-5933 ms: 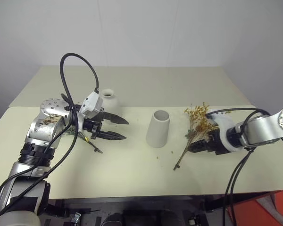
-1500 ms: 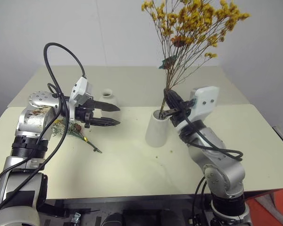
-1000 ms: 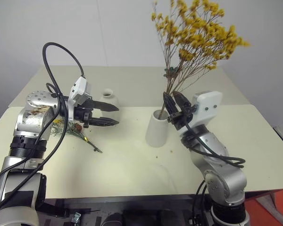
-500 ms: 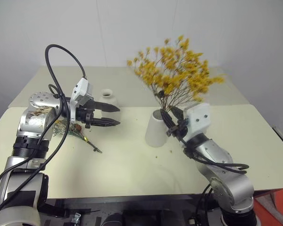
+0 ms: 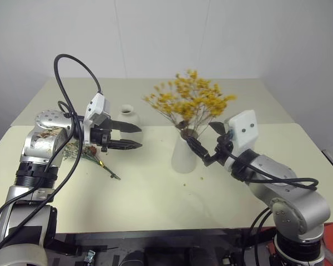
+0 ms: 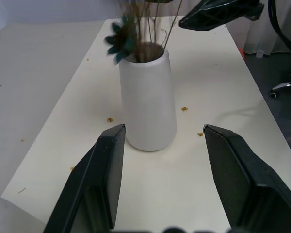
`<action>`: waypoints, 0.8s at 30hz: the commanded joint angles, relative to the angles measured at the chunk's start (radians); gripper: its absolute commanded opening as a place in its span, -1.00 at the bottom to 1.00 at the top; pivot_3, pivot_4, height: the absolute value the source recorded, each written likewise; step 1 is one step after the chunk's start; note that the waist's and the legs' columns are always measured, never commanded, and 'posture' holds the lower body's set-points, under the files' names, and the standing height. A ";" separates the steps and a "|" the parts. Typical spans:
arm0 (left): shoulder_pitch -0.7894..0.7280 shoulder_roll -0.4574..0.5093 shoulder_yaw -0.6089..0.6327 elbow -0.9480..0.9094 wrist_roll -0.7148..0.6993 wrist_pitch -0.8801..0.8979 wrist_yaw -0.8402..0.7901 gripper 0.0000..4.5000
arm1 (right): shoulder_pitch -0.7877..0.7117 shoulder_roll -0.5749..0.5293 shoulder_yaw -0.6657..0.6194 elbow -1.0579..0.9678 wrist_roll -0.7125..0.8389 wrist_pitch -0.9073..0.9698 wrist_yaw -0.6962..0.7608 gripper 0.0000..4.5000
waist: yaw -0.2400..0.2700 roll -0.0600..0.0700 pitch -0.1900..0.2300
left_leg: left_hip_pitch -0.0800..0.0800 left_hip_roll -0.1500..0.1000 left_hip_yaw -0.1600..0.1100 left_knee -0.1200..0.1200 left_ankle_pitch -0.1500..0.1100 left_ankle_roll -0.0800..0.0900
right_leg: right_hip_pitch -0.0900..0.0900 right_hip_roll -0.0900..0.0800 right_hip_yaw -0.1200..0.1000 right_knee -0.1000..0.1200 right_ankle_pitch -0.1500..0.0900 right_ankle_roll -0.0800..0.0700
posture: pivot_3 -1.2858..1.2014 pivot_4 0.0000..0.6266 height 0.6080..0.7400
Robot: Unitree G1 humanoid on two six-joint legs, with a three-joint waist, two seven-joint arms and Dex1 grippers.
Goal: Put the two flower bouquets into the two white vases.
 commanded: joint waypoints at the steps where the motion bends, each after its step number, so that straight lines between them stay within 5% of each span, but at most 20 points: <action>1: -0.007 0.007 0.025 -0.028 -0.015 0.000 0.002 0.24 | -0.011 -0.077 -0.068 -0.078 0.072 0.086 0.055 0.98 | 0.000 0.000 0.000 | 0.000 0.000 0.000 0.000 0.000 0.000 | 0.000 0.000 0.000 0.000 0.000 0.000 | 0.03 -0.52 1.00; 11: -0.008 0.010 0.027 -0.034 -0.017 0.019 0.009 0.24 | 0.038 -0.206 -0.233 -0.110 0.230 0.207 0.148 0.98 | 0.002 0.000 0.000 | 0.000 0.000 0.000 0.000 0.000 0.000 | 0.000 0.000 0.000 -0.001 -0.001 0.001 | 0.03 -0.52 1.00; 18: 0.018 0.025 0.058 -0.084 -0.023 0.078 0.070 0.24 | 0.033 -0.281 -0.395 -0.099 0.536 0.205 0.251 0.98 | 0.001 0.000 0.000 | 0.000 0.000 0.000 0.000 0.000 0.000 | 0.001 0.000 0.000 -0.001 -0.002 0.002 | 0.03 -0.52 1.00; 24: 0.061 0.061 0.089 -0.185 -0.001 0.196 0.231 0.24 | -0.049 -0.452 -0.380 -0.030 0.724 0.130 0.353 0.98 | 0.000 0.000 0.000 | 0.001 0.001 0.000 0.000 0.000 0.000 | 0.001 0.000 0.000 -0.001 -0.003 0.004 | 0.03 -0.52 1.00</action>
